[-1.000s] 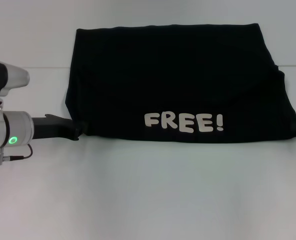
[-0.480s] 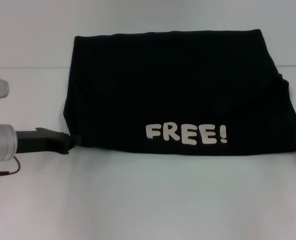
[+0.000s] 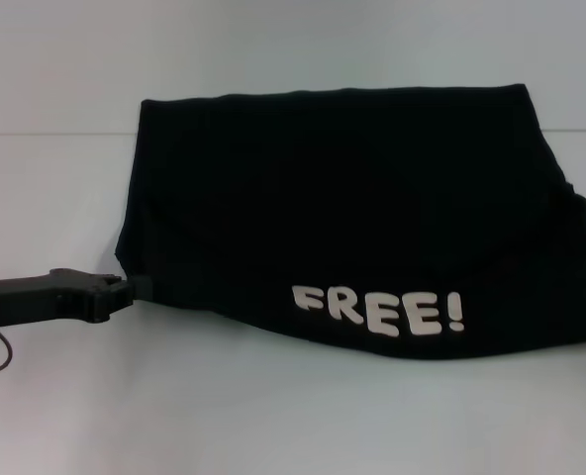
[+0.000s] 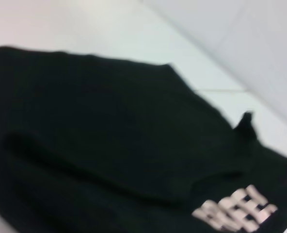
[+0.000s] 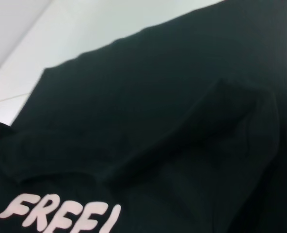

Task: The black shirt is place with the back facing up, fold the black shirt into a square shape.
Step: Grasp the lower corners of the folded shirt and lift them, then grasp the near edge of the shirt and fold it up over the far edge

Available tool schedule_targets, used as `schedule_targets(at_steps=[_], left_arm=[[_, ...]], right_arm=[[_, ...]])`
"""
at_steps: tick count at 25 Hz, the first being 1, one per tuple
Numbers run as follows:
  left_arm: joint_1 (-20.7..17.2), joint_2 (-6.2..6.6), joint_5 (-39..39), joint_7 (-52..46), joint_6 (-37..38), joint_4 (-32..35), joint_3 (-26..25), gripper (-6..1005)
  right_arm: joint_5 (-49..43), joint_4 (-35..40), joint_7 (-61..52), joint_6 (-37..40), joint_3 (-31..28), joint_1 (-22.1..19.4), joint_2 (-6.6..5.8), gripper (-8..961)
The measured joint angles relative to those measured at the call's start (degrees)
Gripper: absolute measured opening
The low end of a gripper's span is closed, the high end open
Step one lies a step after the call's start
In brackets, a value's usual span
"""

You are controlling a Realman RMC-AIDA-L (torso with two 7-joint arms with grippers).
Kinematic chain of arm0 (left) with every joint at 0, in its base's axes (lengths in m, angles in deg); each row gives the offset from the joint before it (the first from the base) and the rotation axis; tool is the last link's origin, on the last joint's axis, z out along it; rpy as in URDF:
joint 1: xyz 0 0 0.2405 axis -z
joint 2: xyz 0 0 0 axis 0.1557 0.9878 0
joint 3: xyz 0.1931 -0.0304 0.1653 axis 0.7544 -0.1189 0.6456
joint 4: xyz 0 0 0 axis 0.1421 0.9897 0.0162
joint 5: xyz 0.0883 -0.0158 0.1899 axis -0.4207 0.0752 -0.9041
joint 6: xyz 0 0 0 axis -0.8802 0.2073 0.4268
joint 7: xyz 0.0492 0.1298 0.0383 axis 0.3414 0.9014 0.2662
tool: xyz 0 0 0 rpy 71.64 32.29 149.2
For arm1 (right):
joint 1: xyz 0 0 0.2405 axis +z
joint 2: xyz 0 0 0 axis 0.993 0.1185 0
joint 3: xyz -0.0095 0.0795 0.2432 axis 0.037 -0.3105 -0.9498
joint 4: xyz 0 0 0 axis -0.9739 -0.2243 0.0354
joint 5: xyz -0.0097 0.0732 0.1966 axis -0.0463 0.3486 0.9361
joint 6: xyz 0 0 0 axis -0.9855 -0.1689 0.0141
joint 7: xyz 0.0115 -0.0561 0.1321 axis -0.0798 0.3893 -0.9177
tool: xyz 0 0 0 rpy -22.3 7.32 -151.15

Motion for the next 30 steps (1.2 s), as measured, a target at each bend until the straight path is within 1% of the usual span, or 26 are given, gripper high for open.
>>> schedule_targets(at_steps=[4, 6, 12, 23, 26, 28, 30], left_arm=[[-0.9, 0.25, 0.6, 0.0, 3.5, 0.0, -1.4, 31], [-1.5, 0.25, 0.6, -0.1, 4.5, 0.0, -1.7, 32], [-2.6, 0.16, 0.5, -0.4, 6.9, -0.1, -1.9, 34], [-5.0, -0.28, 0.0, -0.4, 11.6, 0.0, -1.9, 38], [-5.2, -0.33, 0.0, -0.4, 12.1, 0.0, -2.5, 40], [-4.9, -0.17, 0.2, -0.4, 12.0, -0.1, -3.3, 40], [-3.6, 0.40, 0.7, -0.7, 11.2, -0.4, -4.8, 41]], right_arm=[[0.0, 0.4, 1.3, 3.6, -2.2, -2.1, -0.70, 36], [0.0, 1.5, 1.4, 5.6, -3.0, -3.3, -0.82, 36], [-0.1, 4.9, 2.2, 10.7, -4.9, -6.6, -0.24, 35], [-0.3, 5.0, 3.5, 14.9, -5.7, -10.7, 0.11, 35], [-0.3, 4.9, 4.4, 15.6, -6.4, -11.1, 0.35, 34], [-0.2, 5.1, 4.5, 15.7, -7.4, -10.6, 0.37, 34], [-0.1, 5.0, 4.2, 15.4, -8.3, -9.3, 0.07, 34]])
